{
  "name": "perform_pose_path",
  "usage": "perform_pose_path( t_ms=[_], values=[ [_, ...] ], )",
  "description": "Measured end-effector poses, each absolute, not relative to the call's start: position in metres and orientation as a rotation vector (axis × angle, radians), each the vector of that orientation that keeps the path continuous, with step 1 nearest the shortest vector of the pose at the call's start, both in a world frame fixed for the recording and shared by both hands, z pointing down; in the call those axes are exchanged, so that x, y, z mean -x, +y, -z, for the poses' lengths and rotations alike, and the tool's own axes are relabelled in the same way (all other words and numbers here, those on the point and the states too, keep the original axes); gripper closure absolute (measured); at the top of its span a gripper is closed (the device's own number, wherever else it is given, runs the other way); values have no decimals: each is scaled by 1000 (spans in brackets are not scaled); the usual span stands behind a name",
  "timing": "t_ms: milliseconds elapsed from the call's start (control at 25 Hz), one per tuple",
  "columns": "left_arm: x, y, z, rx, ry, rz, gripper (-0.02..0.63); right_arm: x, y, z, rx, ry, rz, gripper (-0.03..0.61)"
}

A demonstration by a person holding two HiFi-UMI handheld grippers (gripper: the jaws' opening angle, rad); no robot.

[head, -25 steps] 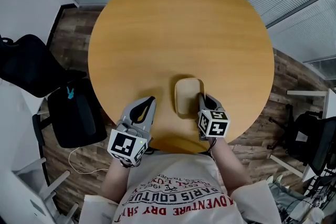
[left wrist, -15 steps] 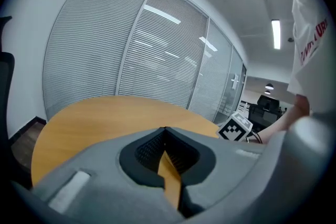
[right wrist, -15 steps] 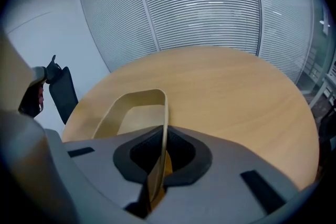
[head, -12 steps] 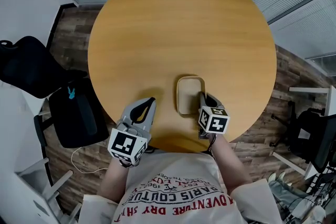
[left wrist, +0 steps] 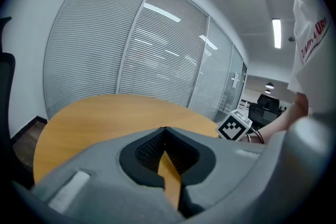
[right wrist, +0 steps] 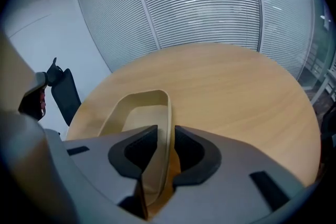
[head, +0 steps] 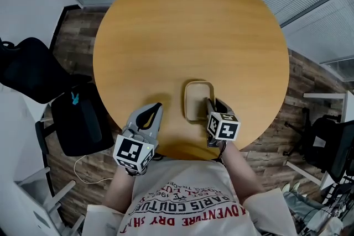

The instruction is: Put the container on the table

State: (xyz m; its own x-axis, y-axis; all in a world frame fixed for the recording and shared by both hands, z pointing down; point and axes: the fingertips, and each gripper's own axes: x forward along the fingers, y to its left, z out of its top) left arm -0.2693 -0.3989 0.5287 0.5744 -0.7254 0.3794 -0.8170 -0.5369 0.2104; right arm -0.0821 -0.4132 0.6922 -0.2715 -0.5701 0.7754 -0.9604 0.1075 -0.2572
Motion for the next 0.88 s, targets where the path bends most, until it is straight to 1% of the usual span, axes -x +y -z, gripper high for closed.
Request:
perform_pose_path(
  t_ms=[160, 360, 480, 720, 880],
  values=[
    [273, -396, -525, -2445, -1262, -333, 617, 81, -414, -683, -1506, -1907, -1006, 456],
    [274, -391, -515, -2454, -1275, -308, 615, 77, -415, -661, -1542, -1934, -942, 457],
    [269, -387, -506, -2476, -1277, -292, 615, 76, -412, -641, -1555, -1974, -916, 469],
    [256, -380, -483, -2542, -1273, -251, 615, 71, -405, -590, -1609, -2074, -777, 558],
    [248, -374, -469, -2577, -1269, -225, 615, 72, -398, -558, -1610, -2183, -679, 569]
  ],
)
